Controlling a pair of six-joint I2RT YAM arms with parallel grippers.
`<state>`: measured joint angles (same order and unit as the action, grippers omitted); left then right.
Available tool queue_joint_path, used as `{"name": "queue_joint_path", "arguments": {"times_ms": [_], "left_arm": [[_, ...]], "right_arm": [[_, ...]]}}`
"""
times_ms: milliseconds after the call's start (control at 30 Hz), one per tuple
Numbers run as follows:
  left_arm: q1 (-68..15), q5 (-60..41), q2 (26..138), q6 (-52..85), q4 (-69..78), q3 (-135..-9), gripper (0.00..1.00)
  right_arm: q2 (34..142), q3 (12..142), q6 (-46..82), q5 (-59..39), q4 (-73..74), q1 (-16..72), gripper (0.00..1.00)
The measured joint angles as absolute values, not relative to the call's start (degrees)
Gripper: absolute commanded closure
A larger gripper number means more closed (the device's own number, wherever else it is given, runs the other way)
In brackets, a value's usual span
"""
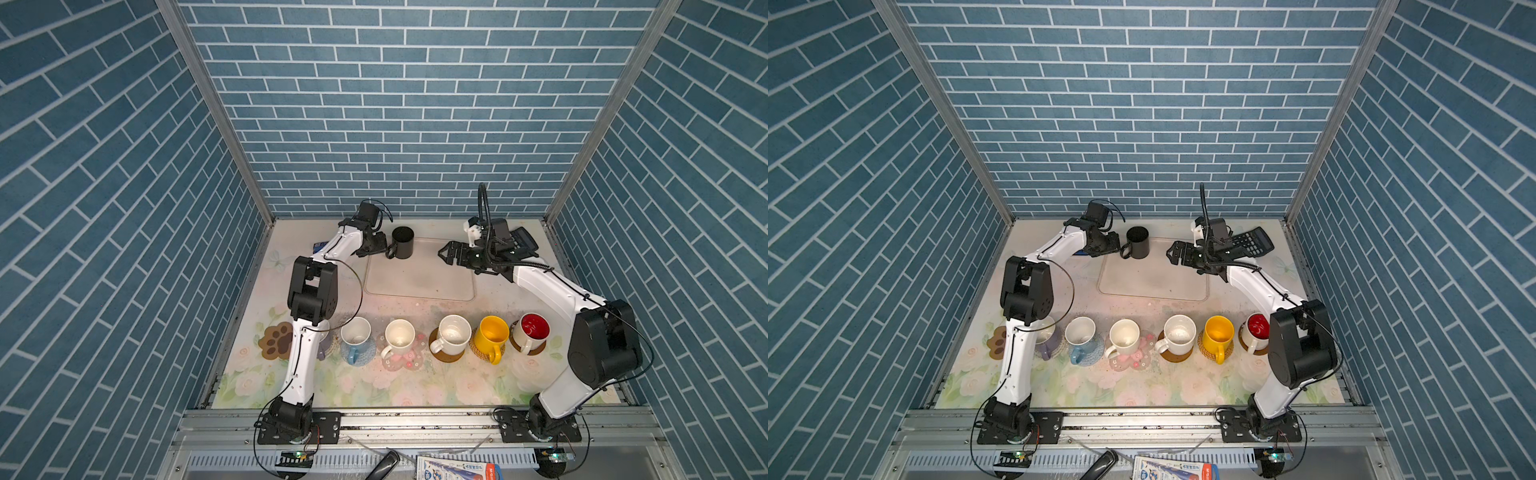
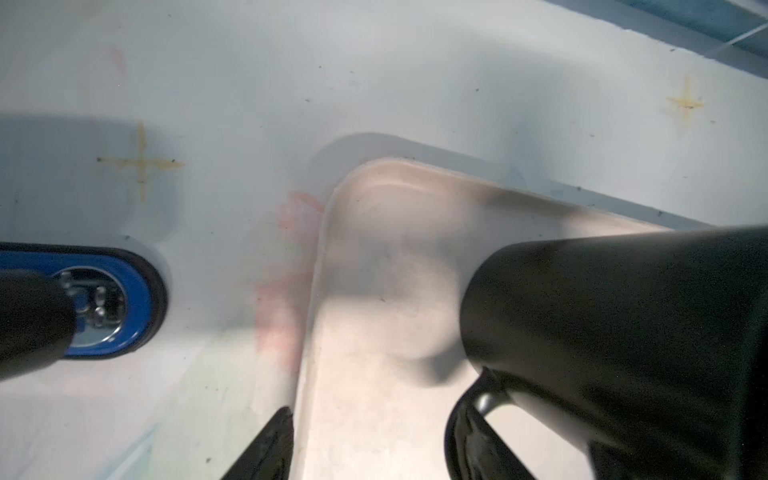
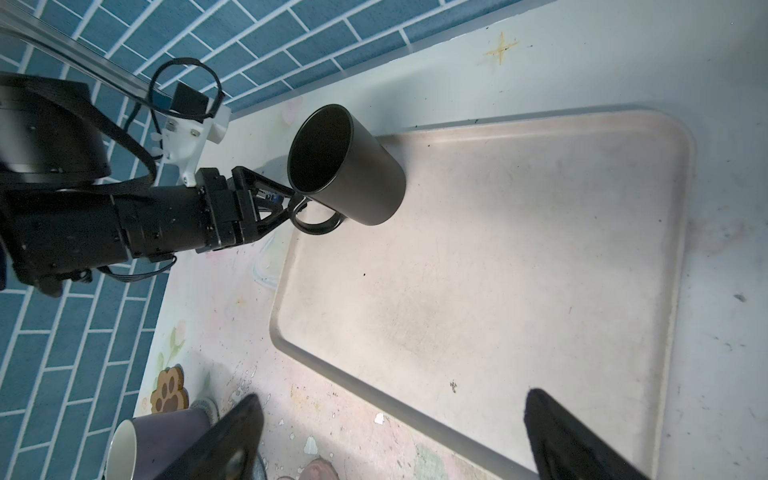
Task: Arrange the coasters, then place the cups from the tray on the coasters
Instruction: 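Lower left gripper onto the black mug handle and close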
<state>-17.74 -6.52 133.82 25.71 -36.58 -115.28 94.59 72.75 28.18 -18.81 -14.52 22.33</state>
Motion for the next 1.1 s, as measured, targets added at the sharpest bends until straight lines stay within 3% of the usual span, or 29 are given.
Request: {"name": "queue_joint_path", "arguments": {"times_ms": [533,767,1100], "left_arm": [[-19.94,-5.5,122.41,21.3,-34.39,-107.92,0.35],[-22.76,-8.1,120.88,13.23,-34.52,-108.84,0.55],[-23.11,-11.66,126.58,3.22,-37.01,-116.42,0.57]], "right_arm": [[89.19,70.57,28.21,-18.04,-14.41,22.33,0.02],[85.82,67.7,28.16,-17.23,-14.57,22.33,0.02],[82.37,64.86,26.85,-15.68,-15.4,22.33,0.02]]}}
